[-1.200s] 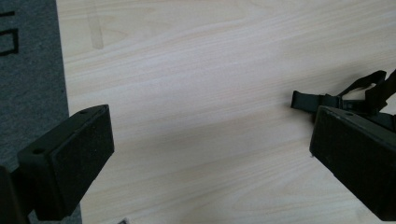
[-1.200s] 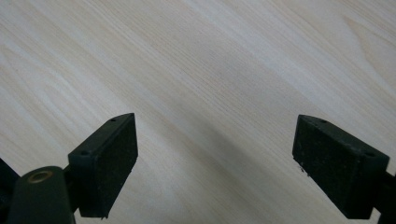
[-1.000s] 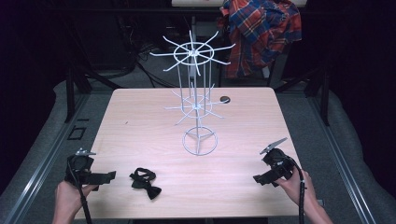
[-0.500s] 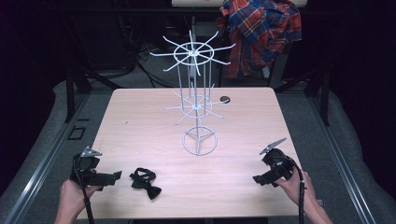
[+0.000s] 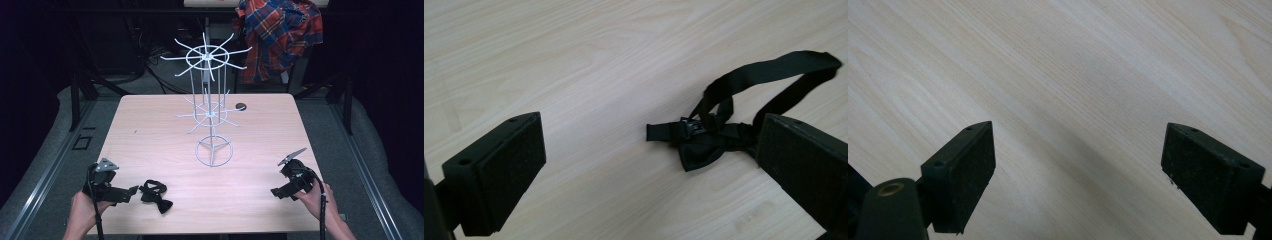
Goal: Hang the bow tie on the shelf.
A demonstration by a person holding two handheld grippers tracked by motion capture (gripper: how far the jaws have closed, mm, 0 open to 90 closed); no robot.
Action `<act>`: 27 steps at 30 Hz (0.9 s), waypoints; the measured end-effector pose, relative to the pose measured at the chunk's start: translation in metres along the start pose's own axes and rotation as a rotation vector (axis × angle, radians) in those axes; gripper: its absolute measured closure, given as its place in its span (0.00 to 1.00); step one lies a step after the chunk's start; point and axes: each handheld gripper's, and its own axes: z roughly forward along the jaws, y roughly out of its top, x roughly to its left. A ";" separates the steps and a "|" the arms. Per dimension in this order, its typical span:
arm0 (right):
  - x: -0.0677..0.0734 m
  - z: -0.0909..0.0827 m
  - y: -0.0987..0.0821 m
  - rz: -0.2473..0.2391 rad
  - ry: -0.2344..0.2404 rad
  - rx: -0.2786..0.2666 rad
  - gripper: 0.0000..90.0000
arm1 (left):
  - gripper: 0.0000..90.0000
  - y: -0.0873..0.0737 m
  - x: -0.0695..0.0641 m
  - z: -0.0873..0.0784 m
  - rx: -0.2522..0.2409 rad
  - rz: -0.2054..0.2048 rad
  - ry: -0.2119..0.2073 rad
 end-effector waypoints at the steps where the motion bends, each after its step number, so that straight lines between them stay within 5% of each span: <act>1: 0.000 0.001 0.000 0.001 -0.005 0.002 0.15 | 0.00 0.002 -0.006 0.001 -0.002 0.029 0.000; 9: 0.000 0.002 0.000 0.005 -0.001 0.005 0.15 | 0.03 0.006 -0.022 0.014 0.026 0.079 -0.042; 27: 0.000 0.002 0.000 0.006 -0.004 0.013 0.15 | 0.01 0.011 -0.025 0.024 0.049 0.070 -0.046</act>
